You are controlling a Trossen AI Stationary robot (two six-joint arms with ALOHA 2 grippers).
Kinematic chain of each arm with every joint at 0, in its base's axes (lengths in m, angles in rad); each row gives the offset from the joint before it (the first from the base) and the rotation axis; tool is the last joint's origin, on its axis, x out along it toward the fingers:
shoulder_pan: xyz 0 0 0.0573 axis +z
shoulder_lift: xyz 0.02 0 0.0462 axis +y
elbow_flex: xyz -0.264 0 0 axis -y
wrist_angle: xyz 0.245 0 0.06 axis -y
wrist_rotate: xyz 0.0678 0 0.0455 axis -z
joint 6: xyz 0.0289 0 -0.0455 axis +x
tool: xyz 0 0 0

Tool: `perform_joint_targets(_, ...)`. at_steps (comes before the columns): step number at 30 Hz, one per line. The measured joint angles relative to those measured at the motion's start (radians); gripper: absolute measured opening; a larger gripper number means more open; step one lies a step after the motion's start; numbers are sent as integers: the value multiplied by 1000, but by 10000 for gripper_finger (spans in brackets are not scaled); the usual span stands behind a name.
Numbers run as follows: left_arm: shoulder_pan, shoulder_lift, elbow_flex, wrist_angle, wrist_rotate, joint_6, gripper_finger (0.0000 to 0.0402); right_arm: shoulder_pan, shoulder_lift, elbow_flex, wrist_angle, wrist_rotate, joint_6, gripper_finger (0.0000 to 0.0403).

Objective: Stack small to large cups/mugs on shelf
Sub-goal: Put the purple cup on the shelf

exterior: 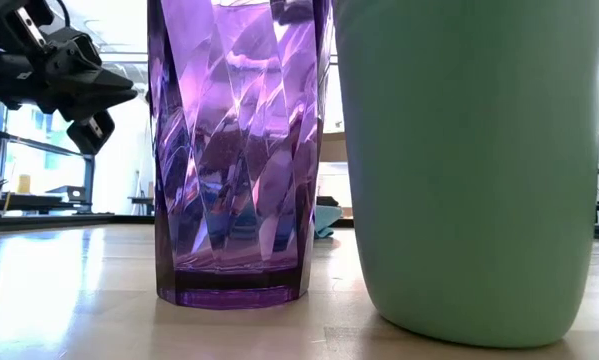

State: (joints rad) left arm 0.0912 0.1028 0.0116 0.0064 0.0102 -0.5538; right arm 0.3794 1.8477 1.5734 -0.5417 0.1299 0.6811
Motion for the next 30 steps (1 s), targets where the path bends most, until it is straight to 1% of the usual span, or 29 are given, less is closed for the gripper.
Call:
perform_joint_targets(12, 0, 0, 0, 0, 0, 24, 42, 1, 0, 0, -16, -2, -7, 199)
perform_joint_targets(16, 0, 0, 0, 0, 0, 40, 42, 2, 0, 0, -15, -20, -8, 199)
perform_joint_targets(24, 0, 0, 0, 0, 0, 128, 42, 2, 0, 0, -15, -63, -34, 199)
perform_joint_targets(30, 0, 0, 0, 0, -1, 140, 42, 3, 0, 0, -13, -78, -35, 199)
